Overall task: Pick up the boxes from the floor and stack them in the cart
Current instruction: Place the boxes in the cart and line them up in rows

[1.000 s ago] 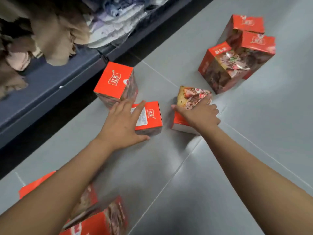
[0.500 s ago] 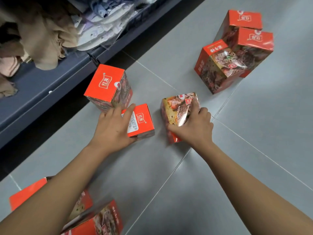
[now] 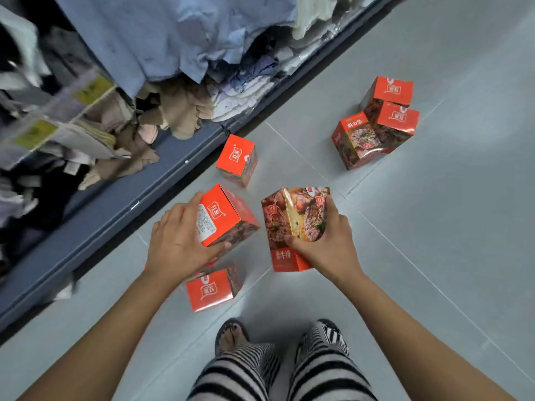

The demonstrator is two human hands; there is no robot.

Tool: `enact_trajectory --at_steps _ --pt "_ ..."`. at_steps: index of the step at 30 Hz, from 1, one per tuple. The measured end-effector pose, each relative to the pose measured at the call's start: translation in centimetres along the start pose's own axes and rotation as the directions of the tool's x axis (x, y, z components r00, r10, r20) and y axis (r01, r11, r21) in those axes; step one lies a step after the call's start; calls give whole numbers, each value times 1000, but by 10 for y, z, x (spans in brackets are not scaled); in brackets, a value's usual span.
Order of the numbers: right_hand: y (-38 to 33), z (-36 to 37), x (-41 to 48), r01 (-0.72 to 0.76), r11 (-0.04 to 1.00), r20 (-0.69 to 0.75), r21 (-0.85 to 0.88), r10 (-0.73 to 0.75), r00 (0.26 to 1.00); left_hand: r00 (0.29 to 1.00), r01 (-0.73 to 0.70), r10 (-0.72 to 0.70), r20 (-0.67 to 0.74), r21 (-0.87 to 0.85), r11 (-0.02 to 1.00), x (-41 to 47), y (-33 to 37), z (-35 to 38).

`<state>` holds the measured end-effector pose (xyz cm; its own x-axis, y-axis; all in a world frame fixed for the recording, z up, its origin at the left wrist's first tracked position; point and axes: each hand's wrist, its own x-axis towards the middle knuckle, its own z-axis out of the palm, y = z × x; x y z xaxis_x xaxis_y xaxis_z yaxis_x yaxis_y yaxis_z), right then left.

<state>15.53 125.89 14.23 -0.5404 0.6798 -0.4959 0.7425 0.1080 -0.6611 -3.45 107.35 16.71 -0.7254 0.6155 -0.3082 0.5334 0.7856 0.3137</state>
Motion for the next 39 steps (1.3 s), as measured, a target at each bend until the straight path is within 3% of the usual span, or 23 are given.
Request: enact_trajectory --at_steps 9,15,21,26,32,39 --pt "-179 -106 -172 207 978 222 -34 -194 955 971 221 -227 -69 -90 971 -172 28 -231" --pt "-267 -127 -263 368 927 380 -77 -314 870 863 422 -465 -197 -226 878 -293 30 -325" --pt "-324 -114 -351 537 842 553 -50 -424 717 672 598 -689 -272 -349 722 -418 17 -369" --pt "-361 -68 -426 648 761 719 -26 -436 541 474 692 -828 -298 -455 560 -530 -11 -388" --pt "-389 14 -527 746 663 825 66 -457 333 191 710 -926 -325 -605 359 -671 -54 -381" --pt "-405 139 -674 815 549 889 185 -448 100 -66 622 -948 -311 -756 204 -833 -124 -355"
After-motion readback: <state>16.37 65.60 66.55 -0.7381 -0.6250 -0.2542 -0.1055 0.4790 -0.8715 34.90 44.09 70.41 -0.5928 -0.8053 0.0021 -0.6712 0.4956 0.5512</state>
